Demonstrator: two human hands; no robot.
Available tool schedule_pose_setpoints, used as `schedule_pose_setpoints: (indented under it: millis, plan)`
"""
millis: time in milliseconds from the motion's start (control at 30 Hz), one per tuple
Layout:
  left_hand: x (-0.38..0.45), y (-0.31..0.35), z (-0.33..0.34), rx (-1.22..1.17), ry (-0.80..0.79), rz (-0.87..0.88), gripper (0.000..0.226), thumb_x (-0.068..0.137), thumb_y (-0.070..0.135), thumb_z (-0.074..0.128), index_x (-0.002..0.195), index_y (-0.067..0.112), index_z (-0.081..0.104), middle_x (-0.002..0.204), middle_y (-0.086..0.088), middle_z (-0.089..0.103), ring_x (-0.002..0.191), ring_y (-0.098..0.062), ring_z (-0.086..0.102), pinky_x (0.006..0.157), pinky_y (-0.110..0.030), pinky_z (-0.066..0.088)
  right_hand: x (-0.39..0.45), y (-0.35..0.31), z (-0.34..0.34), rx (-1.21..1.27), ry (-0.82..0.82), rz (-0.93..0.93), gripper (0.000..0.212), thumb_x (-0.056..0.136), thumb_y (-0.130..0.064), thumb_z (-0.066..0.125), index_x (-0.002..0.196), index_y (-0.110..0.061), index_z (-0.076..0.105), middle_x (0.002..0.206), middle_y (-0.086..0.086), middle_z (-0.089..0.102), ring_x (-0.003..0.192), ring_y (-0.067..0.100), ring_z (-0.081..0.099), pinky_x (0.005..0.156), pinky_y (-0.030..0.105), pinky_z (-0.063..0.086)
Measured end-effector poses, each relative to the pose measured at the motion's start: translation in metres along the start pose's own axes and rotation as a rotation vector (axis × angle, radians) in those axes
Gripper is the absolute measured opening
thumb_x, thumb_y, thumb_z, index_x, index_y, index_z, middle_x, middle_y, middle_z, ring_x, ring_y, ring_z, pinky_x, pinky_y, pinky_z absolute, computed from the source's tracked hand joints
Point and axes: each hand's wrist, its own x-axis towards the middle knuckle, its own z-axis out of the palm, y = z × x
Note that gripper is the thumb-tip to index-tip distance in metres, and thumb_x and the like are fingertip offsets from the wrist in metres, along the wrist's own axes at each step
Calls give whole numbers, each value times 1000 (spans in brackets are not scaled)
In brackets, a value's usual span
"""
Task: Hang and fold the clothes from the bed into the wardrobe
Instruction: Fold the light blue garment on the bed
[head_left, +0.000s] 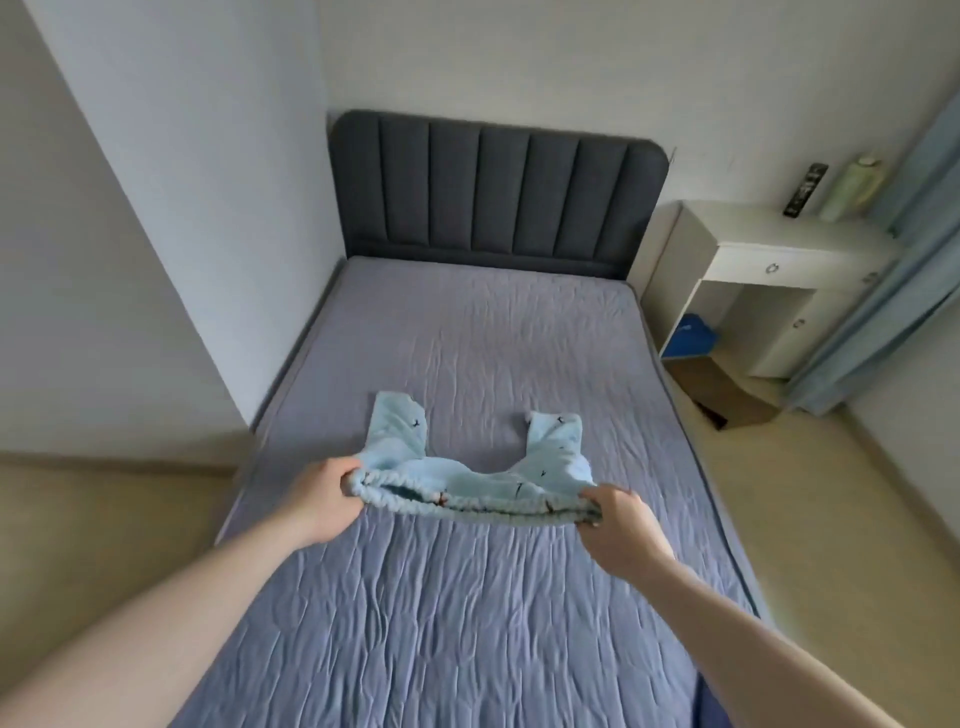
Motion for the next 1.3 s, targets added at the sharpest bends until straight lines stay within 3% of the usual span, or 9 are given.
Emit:
schedule_pose_setpoints:
  millis: [133,300,433,633,800,900,1067,1200,1300]
  plan:
    - [-40,-80,111,29,-132,-86,6,81,15,63,80,10,60,74,0,67,73,-26,63,54,-32,37,-52,43,114,-28,-192,125,16,82,-16,55,93,-17,66,89,-1,65,76,23,63,63,37,55]
    - [-88,-154,214,28,-288,-172,6,76,11,61,75,16,58,77,4,65,74,-21,62,67,-37,50,-119,85,219,-76,-379,191,21,84,-18,53,96,-21,69,96,-5,65,81,21,65,70,35,56]
    - [-122,-211,291,81,-379,-202,4,71,13,62,75,12,62,79,5,63,74,-19,61,67,-38,50,-167,112,297,-156,-528,209,25,85,-14,54,99,-22,73,96,-9,54,78,15,53,67,26,44]
    - [-157,-257,357,122,-437,-285,20,76,5,64,71,22,56,94,8,56,77,-20,59,64,-34,47,-200,128,382,-154,-632,281,26,90,-13,57,109,-22,72,105,-5,54,94,21,61,69,27,42]
    - [-169,-299,405,252,-538,-356,26,81,2,59,91,25,53,114,11,43,81,-21,61,68,-35,50,-215,141,442,-199,-717,346,33,93,-8,52,116,-23,70,125,-5,53,105,23,57,80,34,52]
    - [-162,-315,422,277,-653,-397,28,85,6,55,103,27,50,121,9,37,86,-21,61,76,-36,52,-214,140,463,-263,-869,356,38,92,-4,52,125,-21,64,138,-3,46,120,25,47,83,32,47]
    - [-145,-322,436,71,-307,-650,28,90,22,64,112,11,50,126,-14,49,100,-36,61,87,-39,50,-189,122,475,-134,-807,326,55,94,-16,53,148,-27,44,152,-6,35,135,20,39,99,33,47]
    - [-138,-336,438,-1,-443,-830,73,83,39,72,141,6,42,137,-15,56,117,-34,60,94,-37,50,-161,100,494,-35,-816,256,76,96,-15,49,162,-31,16,168,-10,8,151,22,20,110,34,43]
    - [-141,-343,448,-75,-545,-921,72,81,46,79,132,9,44,128,-10,62,106,-29,63,81,-33,47,-152,88,518,-1,-905,262,81,94,-15,50,163,-28,11,170,-9,-2,156,22,10,117,37,35]
